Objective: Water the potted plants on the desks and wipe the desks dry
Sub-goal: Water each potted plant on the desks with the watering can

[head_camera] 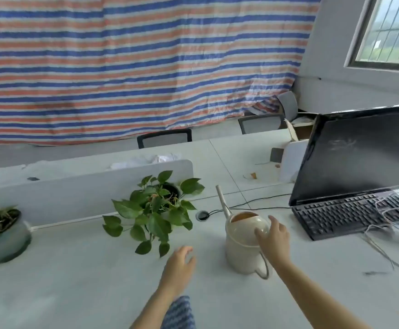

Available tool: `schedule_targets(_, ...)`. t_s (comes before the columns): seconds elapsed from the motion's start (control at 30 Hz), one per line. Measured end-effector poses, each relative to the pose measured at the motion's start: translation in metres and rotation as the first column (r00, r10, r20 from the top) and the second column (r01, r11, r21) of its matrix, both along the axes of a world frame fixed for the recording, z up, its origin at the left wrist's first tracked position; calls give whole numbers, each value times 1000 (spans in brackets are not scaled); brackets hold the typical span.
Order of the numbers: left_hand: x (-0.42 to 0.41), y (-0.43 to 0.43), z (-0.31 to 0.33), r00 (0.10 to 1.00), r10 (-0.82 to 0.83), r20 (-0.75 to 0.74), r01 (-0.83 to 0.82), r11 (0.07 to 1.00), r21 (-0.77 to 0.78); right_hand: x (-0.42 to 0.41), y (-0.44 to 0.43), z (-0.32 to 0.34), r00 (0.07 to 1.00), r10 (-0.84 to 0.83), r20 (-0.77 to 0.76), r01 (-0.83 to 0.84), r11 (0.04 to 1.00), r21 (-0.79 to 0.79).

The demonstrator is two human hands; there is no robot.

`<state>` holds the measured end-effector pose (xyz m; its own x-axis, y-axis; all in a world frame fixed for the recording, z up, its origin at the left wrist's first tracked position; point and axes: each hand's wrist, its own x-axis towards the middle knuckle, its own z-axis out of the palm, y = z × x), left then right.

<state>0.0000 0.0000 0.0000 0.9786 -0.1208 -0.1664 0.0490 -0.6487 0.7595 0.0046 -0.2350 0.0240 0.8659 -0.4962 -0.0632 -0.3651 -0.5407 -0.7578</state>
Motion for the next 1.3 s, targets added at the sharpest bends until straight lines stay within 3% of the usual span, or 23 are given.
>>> schedule_targets(0.13,-16,-12,-35,970,-84,-229,95,995,37,-15,2,-25,989,-136,-50,145,946,291)
schedule_targets(0.27,-19,-20,-47,959,-95,-268,105,994,25,-16,2,-35,985,-98,-142,160,828,538)
schedule_targets(0.47,-19,-23,-55,958,-80,-276,93,995,36,-20,-6,-44,996,-17,-90,66,819,571)
schedule_targets(0.83,0,-10,-40,976,-44,-215,51,998,26,-18,-18,-22,987,-160,-10,135,797,589)
schedule_targets(0.97,23,-3,-21,989,-19,-150,29,998,64,-15,-15,-10,992,-120,50,68,807,586)
schedule_targets(1.1,45,-3,0,997,-35,-72,42,995,85,-13,-19,0,978,-199,69,111,767,632)
schedule_targets(1.3,85,-14,36,976,-97,194,61,981,183,15,-17,31,981,-150,123,47,797,602)
